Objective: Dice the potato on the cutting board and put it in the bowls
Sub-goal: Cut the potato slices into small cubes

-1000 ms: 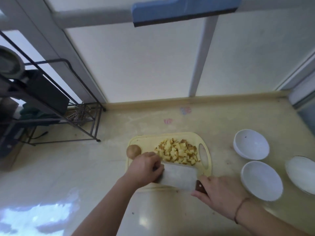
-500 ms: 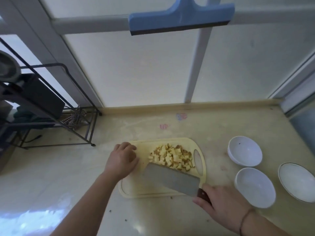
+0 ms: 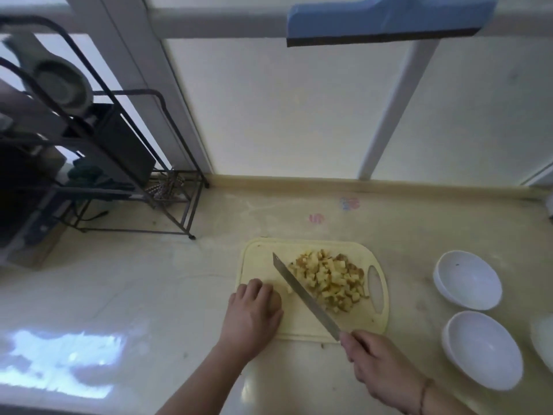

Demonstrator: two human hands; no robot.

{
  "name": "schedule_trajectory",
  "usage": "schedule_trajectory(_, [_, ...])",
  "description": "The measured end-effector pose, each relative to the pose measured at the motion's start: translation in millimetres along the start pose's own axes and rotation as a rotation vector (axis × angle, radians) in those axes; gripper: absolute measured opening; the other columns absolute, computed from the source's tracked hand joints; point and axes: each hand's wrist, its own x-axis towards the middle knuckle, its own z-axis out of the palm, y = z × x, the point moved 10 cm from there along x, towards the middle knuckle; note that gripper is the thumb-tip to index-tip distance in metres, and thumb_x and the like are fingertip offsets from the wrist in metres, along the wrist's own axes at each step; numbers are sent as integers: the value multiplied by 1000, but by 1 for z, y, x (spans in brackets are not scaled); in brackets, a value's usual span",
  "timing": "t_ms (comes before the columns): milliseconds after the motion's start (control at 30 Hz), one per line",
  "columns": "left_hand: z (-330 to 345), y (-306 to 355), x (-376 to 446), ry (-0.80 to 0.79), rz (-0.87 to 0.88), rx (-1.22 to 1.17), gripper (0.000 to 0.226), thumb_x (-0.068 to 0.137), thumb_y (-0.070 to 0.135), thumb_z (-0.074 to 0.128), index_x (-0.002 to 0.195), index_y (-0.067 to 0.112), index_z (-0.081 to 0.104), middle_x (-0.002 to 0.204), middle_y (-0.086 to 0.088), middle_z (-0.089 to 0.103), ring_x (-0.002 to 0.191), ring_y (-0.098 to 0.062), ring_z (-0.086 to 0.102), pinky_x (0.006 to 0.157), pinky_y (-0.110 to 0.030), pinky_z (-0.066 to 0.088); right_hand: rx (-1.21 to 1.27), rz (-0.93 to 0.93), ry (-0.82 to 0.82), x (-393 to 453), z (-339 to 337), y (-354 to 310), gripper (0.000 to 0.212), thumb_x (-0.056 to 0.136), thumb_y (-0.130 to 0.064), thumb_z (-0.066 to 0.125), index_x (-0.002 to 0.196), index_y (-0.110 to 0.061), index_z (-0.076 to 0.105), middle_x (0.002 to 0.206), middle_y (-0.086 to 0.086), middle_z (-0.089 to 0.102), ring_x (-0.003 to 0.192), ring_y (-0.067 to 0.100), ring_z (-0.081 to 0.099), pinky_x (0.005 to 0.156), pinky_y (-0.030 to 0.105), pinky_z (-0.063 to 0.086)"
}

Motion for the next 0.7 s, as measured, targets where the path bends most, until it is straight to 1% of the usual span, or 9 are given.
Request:
schedule_trajectory(67, [1,-2,-4,37,-57,-5,49,74,55,54,112,23,58,108,-1,58,90,-25,57,75,-40,51,-62,-18,4,9,12,0,43,100,-49,50,69,-19,48,46,-7,49,39,1,40,47,17,33])
schedule_trajectory(167, [1,-3,-7,51,-93,-37,48,74,54,54,114,26,54,110,0,55,93,-25,55,78,-41,48,-133,-42,20,16,22,-4,45,100,-51,49,68,-20,47,53,-4,49,39,0,43,49,19,32])
schedule_trajectory(267, [2,1,-10,59,-85,-92,46,76,48,54,116,25,52,109,-2,53,92,-29,58,78,-42,51,-200,-60,4,15,29,-11,47,101,-52,46,67,-20,45,59,-5,49,46,-1,46,54,19,36])
schedule_trajectory(400, [3,8,-13,135,-105,-185,47,79,38,71,119,23,51,106,-4,53,91,-29,59,81,-39,54,-300,-72,-40,11,30,-21,52,103,-56,36,66,-20,45,64,-6,52,57,-3,47,54,11,38])
schedule_trajectory(433, [5,11,-16,142,-111,-196,47,79,37,74,118,23,52,106,-4,53,90,-28,59,80,-38,54,-293,-61,-59,10,30,-19,53,103,-57,34,69,-19,47,65,-6,54,56,-2,49,52,12,37])
schedule_trajectory(500, [4,17,-22,158,-111,-196,44,82,42,68,118,24,51,107,-2,52,90,-26,58,79,-36,53,-303,-71,-80,9,28,-17,54,103,-59,33,70,-18,48,65,-6,55,58,0,50,58,24,40])
schedule_trajectory(567, [3,21,-25,155,-133,-163,45,81,49,59,119,25,50,108,-1,51,91,-24,57,80,-35,52,-290,-68,-82,13,23,-12,55,102,-59,34,67,-18,46,63,-6,53,57,2,49,59,24,38])
schedule_trajectory(633, [1,20,-26,147,-168,-93,48,78,51,59,118,27,50,112,0,53,95,-23,55,82,-36,51,-275,-48,-73,18,20,-5,55,100,-61,35,69,-18,48,64,-4,53,58,10,50,60,27,39])
schedule_trajectory(700, [-3,23,-28,154,-132,-60,48,77,45,63,120,26,54,116,1,54,100,-24,54,84,-38,50,-266,-39,-73,20,19,-3,55,100,-62,35,68,-19,46,61,-3,50,56,12,49,61,30,38])
